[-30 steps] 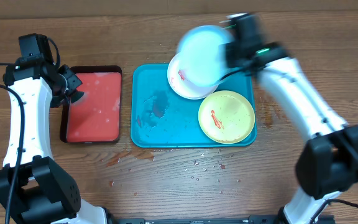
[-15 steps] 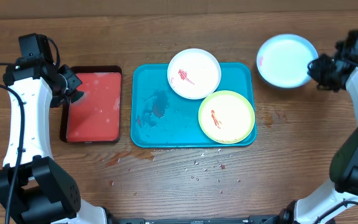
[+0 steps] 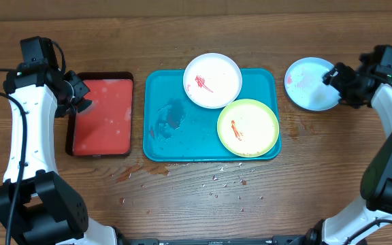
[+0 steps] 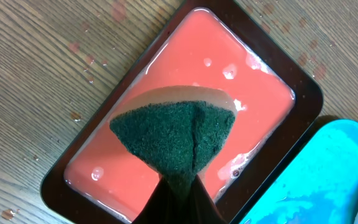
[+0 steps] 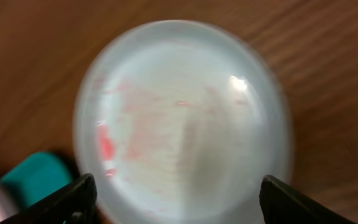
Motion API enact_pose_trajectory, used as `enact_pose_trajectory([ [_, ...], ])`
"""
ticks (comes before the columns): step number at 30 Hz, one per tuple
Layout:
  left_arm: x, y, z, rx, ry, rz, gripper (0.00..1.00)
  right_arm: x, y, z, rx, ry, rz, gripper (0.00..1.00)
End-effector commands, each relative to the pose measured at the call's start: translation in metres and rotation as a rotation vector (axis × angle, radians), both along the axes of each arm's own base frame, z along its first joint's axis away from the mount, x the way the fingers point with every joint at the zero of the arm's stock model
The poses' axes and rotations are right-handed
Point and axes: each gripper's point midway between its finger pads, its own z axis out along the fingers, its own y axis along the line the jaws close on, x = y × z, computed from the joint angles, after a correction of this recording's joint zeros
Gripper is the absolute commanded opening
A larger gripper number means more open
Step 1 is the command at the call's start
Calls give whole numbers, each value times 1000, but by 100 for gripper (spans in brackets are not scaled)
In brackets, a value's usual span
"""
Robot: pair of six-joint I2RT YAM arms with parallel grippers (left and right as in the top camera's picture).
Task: Clean dirty plates on tray and stack at the side
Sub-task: 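Carry the plate right and set it on the table beside the tray, then release the light blue plate and move the right gripper to the white plate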
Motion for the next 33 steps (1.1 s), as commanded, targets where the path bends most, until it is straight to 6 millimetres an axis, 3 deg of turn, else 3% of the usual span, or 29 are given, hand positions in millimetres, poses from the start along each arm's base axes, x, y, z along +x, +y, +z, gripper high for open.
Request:
enact_pose_trajectory([
  [1, 1, -4, -3, -18, 1, 10, 4, 19, 81, 38, 188, -168, 259, 81],
  [7, 0, -6, -3, -19, 4, 6, 4, 39, 147, 39, 26, -217, 365, 81],
  [11, 0, -6, -3, -20, 8, 4, 4, 52, 175, 20, -180, -216, 351, 81],
  [16, -1, -7, -4, -20, 10, 4, 5, 64, 222, -12, -195, -254, 441, 81],
  [21, -1, -7, -4, -21, 14, 4, 4, 70, 249, -33, -191, -282, 486, 79],
  [25, -1, -7, -4, -21, 13, 4, 4, 68, 256, -40, -222, -287, 541, 71],
  [29, -1, -7, -4, -20, 10, 4, 4, 62, 265, -42, -207, -276, 565, 44],
  [33, 0, -6, -3, -19, 6, 4, 4, 49, 277, -49, -203, -233, 599, 39],
])
